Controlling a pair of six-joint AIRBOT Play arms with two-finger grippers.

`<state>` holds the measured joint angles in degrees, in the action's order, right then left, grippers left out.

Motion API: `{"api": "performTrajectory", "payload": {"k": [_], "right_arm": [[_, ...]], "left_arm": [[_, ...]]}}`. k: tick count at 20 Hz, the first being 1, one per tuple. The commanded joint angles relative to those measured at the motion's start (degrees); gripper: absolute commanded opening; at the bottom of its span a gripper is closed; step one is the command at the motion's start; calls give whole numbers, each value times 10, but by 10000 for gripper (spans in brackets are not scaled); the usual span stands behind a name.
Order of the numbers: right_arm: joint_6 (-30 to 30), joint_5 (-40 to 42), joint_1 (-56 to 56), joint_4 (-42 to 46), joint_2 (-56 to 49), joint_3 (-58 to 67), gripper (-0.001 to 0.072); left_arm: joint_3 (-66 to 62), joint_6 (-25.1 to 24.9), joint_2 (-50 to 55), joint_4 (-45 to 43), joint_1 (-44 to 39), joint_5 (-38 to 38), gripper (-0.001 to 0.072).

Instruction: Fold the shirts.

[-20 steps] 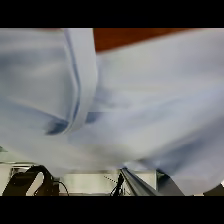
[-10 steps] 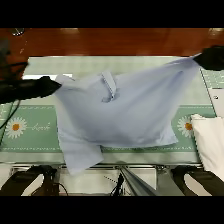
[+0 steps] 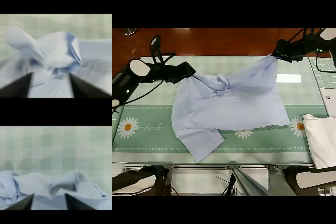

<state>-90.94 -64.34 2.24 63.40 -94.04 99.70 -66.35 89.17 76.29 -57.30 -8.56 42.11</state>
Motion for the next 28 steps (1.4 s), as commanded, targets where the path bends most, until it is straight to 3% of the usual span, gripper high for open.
{"api": "performTrajectory", "payload": {"k": [1,4,6,9,12,16,19,22,24,28], "right_arm": [[10,-53,44,-37,-39,25,620],[79,-188,110,11,-19,24,620],[108,-241,144,46,9,-17,620],[140,-126,180,-17,117,-227,619],[169,-13,179,-76,226,-444,619],[204,23,179,-162,306,-596,619],[218,20,179,-197,336,-637,619],[218,12,179,-201,343,-642,619],[218,13,178,-210,343,-642,619],[217,20,178,-241,343,-642,619]], "left_arm": [[-41,-2,21,-72,36,140,704],[-33,-26,11,-151,122,305,702],[17,-67,-14,-123,191,353,702],[155,-107,-88,-74,278,381,702],[291,-105,-175,-63,356,363,702],[420,-129,-245,55,425,306,702],[482,-166,-245,134,424,280,702],[511,-168,-245,142,424,245,700],[522,-205,-245,188,421,213,699],[532,-231,-234,227,355,146,697]]}}
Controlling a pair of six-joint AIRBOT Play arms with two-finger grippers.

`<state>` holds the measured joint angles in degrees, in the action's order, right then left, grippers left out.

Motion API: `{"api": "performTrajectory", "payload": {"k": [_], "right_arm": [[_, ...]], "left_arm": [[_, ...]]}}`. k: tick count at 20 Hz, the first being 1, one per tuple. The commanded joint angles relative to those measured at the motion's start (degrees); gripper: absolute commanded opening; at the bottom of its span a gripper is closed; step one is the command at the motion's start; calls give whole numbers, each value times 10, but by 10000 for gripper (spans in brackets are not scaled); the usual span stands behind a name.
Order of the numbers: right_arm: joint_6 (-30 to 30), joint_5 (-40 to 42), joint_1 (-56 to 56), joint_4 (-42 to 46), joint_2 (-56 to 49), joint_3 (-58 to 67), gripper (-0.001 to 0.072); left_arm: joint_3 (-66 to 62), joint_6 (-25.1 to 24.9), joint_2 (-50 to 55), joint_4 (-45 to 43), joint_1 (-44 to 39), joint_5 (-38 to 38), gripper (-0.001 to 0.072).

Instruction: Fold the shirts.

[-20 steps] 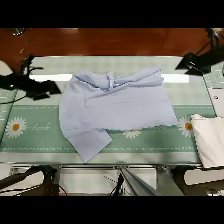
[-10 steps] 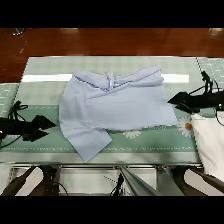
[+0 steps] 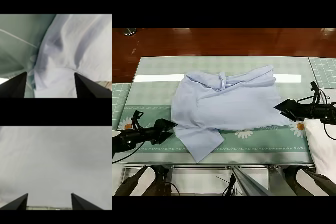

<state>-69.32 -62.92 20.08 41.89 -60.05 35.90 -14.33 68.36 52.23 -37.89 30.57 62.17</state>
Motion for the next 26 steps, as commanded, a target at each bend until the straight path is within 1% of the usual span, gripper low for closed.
{"api": "performTrajectory", "payload": {"k": [1,2,3,4,6,7,9,10,11,13,16,19,25,26], "right_arm": [[-5,13,2,-28,3,-4,619],[-9,19,8,-31,3,-3,619],[-11,16,24,-27,3,2,619],[-11,5,47,-15,3,11,619],[-21,-21,116,51,3,34,619],[-39,-33,152,102,3,36,619],[-97,-61,195,218,2,26,619],[-111,-69,199,248,2,14,619],[-112,-66,195,253,2,-2,619],[-103,-41,172,216,-2,-23,619],[-83,-25,127,184,-50,-21,618],[-63,5,103,115,-102,8,618],[-84,22,8,110,-192,75,618],[-88,21,-2,110,-202,80,576]], "left_arm": [[12,-23,16,33,-61,-63,696],[11,-23,26,33,-85,-76,675],[7,-23,33,33,-97,-83,467],[2,-23,39,34,-99,-81,8],[-15,-23,38,34,-95,-67,22],[-24,-23,38,34,-95,-59,21],[-37,-23,37,35,-95,-48,21],[-39,-23,38,34,-95,-48,21],[-39,-23,38,34,-95,-50,22],[-39,-23,38,35,-95,-50,21],[-39,-23,38,34,-95,-49,21],[-39,-24,38,34,-95,-51,22],[-39,-23,38,34,-95,-52,22],[-39,-23,38,34,-95,-52,22]]}}
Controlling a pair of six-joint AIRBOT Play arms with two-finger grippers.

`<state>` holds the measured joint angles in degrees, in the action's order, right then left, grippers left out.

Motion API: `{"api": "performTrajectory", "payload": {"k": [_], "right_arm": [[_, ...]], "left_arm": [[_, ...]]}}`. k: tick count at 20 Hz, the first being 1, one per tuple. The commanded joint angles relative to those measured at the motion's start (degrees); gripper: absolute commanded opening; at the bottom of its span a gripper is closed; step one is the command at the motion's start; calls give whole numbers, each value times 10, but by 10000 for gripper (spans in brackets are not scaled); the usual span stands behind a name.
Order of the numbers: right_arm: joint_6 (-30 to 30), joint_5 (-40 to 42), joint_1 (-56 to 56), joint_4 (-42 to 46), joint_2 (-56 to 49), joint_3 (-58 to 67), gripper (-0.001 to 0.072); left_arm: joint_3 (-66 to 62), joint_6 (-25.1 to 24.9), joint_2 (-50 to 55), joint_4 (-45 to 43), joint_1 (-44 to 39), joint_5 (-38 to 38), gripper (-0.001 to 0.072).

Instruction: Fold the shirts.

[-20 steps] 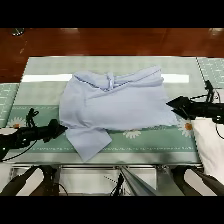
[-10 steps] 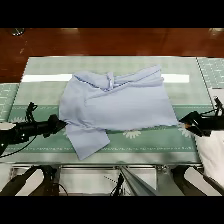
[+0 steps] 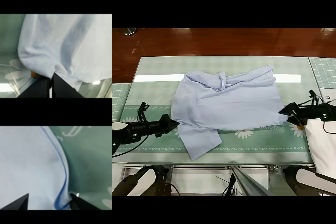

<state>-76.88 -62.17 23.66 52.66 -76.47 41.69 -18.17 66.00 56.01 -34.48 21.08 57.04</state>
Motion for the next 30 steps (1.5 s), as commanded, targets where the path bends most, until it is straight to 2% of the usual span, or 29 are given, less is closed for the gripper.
{"api": "performTrajectory", "payload": {"k": [1,2,6,10,13,15,17,19,22,25,30], "right_arm": [[-13,10,-49,2,-46,29,340],[-3,7,-58,2,-47,36,9],[3,-79,-64,4,-31,175,19],[-45,-130,-64,3,-7,465,19],[-68,-147,-64,7,-7,707,19],[-81,-158,-64,12,4,833,19],[-80,-160,-63,28,65,839,19],[-77,-179,-63,50,144,794,19],[-69,-180,-63,97,258,722,19],[-74,-202,-63,132,334,717,19],[-97,-253,-63,170,404,717,19]], "left_arm": [[0,0,0,0,0,0,22],[-1,0,0,0,0,0,22],[-87,0,-11,36,0,28,21],[-322,-4,-30,148,-1,11,21],[-534,7,-30,141,0,-5,20],[-666,57,-30,74,0,7,20],[-783,106,-31,-19,0,65,20],[-872,149,-42,-122,0,153,20],[-927,175,-94,-273,0,247,20],[-927,194,-167,-358,-7,261,20],[-925,209,-240,-442,-109,277,20]]}}
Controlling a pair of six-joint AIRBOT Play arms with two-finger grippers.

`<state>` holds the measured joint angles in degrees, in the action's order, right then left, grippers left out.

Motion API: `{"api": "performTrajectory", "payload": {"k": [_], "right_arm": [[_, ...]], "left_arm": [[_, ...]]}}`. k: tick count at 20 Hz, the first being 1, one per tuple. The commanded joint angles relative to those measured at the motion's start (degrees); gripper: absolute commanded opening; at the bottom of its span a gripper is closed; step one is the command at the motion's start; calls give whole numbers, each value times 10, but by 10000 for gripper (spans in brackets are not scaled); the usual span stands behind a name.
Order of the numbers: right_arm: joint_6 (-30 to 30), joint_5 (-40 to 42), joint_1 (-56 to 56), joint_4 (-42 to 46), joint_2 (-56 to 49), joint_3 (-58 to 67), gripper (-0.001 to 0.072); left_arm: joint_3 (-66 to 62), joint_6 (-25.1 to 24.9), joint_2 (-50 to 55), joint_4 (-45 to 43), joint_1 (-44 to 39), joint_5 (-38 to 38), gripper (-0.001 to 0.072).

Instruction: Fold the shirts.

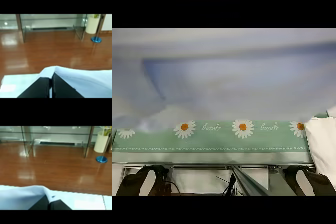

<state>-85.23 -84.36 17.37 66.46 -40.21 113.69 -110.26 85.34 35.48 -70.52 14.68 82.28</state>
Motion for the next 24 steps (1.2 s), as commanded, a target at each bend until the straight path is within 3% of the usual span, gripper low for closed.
{"api": "performTrajectory", "payload": {"k": [1,4,7,11,14,16,19,21,24], "right_arm": [[-16,-36,0,31,43,-3,19],[-17,-35,0,19,42,-51,19],[3,-12,0,-45,42,-202,19],[46,116,-1,-66,9,-429,19],[83,199,-1,-113,-98,-502,19],[128,242,-9,-177,-199,-497,19],[133,296,-41,-184,-351,-434,19],[109,318,-56,-184,-452,-356,19],[45,301,-57,-184,-579,-230,19]], "left_arm": [[1,16,-35,-94,-54,33,20],[78,18,-31,-96,-58,33,20],[211,19,-13,-89,-58,4,20],[366,9,71,-66,-58,-88,20],[396,9,193,-50,-69,-154,21],[391,9,283,-33,-89,-226,20],[370,9,398,10,-113,-312,21],[349,22,466,22,-126,-336,21],[316,103,542,22,-124,-338,21]]}}
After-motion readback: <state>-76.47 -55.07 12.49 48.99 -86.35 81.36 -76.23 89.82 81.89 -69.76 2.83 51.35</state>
